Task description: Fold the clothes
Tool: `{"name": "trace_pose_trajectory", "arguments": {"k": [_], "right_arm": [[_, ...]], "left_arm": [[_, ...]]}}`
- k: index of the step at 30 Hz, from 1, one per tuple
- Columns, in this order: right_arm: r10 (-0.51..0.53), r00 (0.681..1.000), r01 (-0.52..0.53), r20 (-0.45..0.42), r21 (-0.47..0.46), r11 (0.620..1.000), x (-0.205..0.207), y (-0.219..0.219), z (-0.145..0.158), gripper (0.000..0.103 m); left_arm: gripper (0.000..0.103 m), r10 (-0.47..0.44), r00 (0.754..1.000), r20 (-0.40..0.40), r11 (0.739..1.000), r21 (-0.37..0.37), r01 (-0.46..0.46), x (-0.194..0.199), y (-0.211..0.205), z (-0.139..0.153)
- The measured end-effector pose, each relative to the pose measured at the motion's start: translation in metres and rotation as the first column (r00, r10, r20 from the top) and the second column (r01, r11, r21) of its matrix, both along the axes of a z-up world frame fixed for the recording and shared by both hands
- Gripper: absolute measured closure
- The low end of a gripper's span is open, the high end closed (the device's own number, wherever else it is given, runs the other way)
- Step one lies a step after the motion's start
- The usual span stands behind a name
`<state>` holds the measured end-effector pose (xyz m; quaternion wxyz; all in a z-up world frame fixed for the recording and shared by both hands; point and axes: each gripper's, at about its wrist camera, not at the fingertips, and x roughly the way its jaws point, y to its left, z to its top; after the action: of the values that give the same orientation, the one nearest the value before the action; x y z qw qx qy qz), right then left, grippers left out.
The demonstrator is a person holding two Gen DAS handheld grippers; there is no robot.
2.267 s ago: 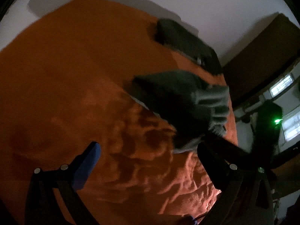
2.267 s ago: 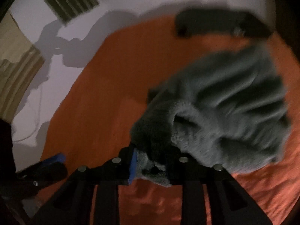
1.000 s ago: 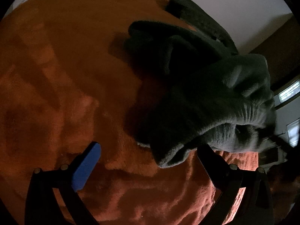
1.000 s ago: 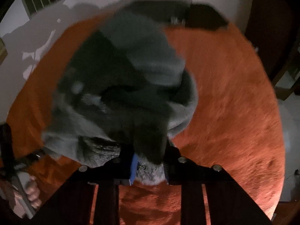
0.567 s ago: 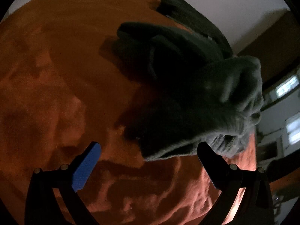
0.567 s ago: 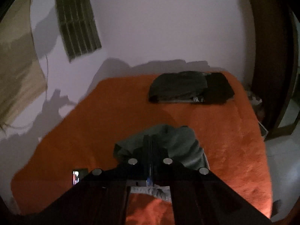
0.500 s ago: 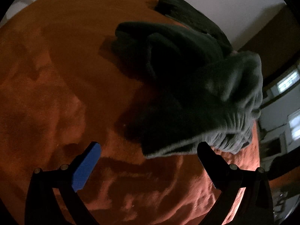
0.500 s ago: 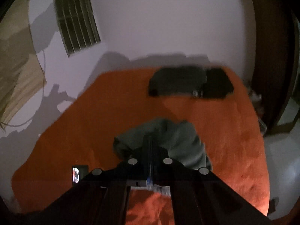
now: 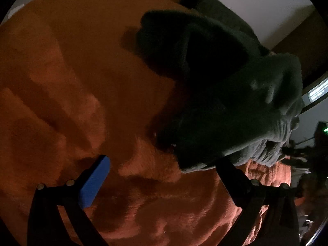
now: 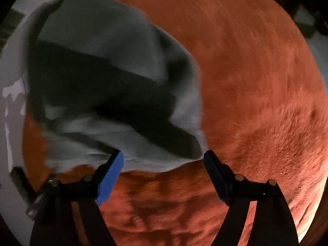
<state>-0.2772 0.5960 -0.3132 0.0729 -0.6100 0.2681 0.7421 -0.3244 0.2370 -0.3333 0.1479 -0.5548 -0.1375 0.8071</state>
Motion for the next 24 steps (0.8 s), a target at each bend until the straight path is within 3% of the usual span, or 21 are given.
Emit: {"name": "trace_pose_trajectory", "arguments": {"k": [2,4,5,6,11,13,15,20,24], "right_arm": [[-0.028,0.999,0.028,-0.016,-0.010,1.000,0.002,0.007,-0.016,0.023],[-0.022,0.991,0.025,-0.134,0.026,0.999,0.004,0.002,-0.004,0.048],[-0.007,0.981,0.020,-0.193,0.062,0.998,0.004,-0.002,0.006,0.078],[0.006,0.969,0.019,-0.248,0.100,0.995,0.005,-0.007,0.016,0.089],[0.008,0.897,0.127,-0.442,0.274,0.953,0.014,-0.038,0.100,0.091],[0.040,0.872,0.135,-0.489,0.319,0.938,0.017,-0.058,0.142,0.092],[0.076,0.844,0.146,-0.531,0.362,0.921,0.020,-0.078,0.184,0.098],[0.183,0.794,0.103,-0.580,0.425,0.899,0.028,-0.128,0.281,0.098],[0.270,0.742,0.109,-0.614,0.507,0.855,0.032,-0.180,0.345,0.098]], "left_arm": [[0.001,-0.003,1.000,0.013,1.000,0.009,0.003,-0.002,0.002,-0.004],[0.001,-0.004,1.000,0.006,1.000,0.015,0.004,-0.005,0.003,-0.004],[0.001,-0.003,1.000,0.003,1.000,0.020,0.003,-0.007,0.003,-0.003],[0.001,0.002,1.000,0.004,1.000,0.031,-0.002,-0.008,0.002,-0.003],[0.001,0.043,0.999,-0.022,0.998,0.051,-0.042,-0.014,-0.004,0.003],[0.001,0.060,0.998,-0.023,0.998,0.027,-0.059,-0.017,-0.006,0.009],[0.001,0.058,0.998,-0.038,0.997,0.055,-0.056,-0.019,-0.012,0.026],[0.001,0.055,0.996,-0.077,0.991,0.129,-0.045,-0.025,-0.026,0.070],[0.001,0.055,0.993,-0.108,0.982,0.187,-0.034,-0.029,-0.037,0.104]]}}
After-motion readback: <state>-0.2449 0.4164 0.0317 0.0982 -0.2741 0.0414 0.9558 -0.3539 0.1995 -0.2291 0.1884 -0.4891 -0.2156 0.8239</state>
